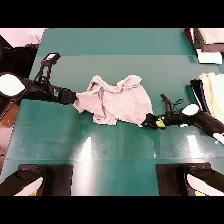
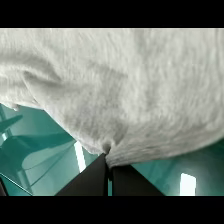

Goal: Fold the shirts.

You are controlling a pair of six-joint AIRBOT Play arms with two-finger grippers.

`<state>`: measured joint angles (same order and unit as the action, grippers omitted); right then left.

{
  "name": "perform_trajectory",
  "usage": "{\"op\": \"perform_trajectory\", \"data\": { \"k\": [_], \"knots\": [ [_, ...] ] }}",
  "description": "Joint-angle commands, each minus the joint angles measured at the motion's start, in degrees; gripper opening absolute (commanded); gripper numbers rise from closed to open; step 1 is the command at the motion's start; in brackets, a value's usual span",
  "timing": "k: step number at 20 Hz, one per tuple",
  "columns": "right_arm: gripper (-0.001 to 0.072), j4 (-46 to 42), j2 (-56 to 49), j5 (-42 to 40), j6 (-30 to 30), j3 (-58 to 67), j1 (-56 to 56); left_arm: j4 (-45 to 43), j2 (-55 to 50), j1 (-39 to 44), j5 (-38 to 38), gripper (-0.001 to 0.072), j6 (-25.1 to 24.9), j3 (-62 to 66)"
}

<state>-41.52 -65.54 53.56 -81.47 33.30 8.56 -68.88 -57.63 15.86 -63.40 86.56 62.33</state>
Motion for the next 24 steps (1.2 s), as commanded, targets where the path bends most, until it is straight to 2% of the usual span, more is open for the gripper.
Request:
{"op": "perform_trajectory", "data": {
  "k": [1,6,8,13,17,20,22,24],
  "knots": [
    [0.0013,0.79,2.75,-3.15,2.69,2.27,0.42,-4.63,0.07,-0.07,-2.12,0.0022,0.0,3.74],
    [0.0011,-3.93,15.45,1.97,2.58,19.08,-8.66,-18.8,0.09,-0.07,-11.91,0.0022,-0.44,27.85],
    [0.0011,-6.75,19.34,5.86,2.45,28.94,-13.7,-19.69,0.09,-0.07,-15.47,0.0022,-2.19,38.84],
    [0.0011,-7.13,23.85,17.46,2.45,51.63,-27.63,-19.02,1.25,-0.07,-21.79,0.0022,-2.1,59.91],
    [0.0011,-7.13,24.5,23.04,2.43,67.04,-39.85,-17.62,7.85,-0.07,-18.95,0.0022,0.46,60.46],
    [0.0011,-7.08,23.71,23.63,1.16,74.53,-46.77,-17.49,10.45,-0.07,-18.14,0.0022,1.79,60.61],
    [0.001,-6.4,21.11,26.18,-0.74,79.32,-48.65,-19.12,10.12,-0.07,-19.93,0.0022,1.75,59.3],
    [0.0011,-6.08,16.68,30.29,-3.13,83.47,-47.67,-21.79,10.05,-0.07,-20.35,0.0022,1.7,51.84]
  ]
}}
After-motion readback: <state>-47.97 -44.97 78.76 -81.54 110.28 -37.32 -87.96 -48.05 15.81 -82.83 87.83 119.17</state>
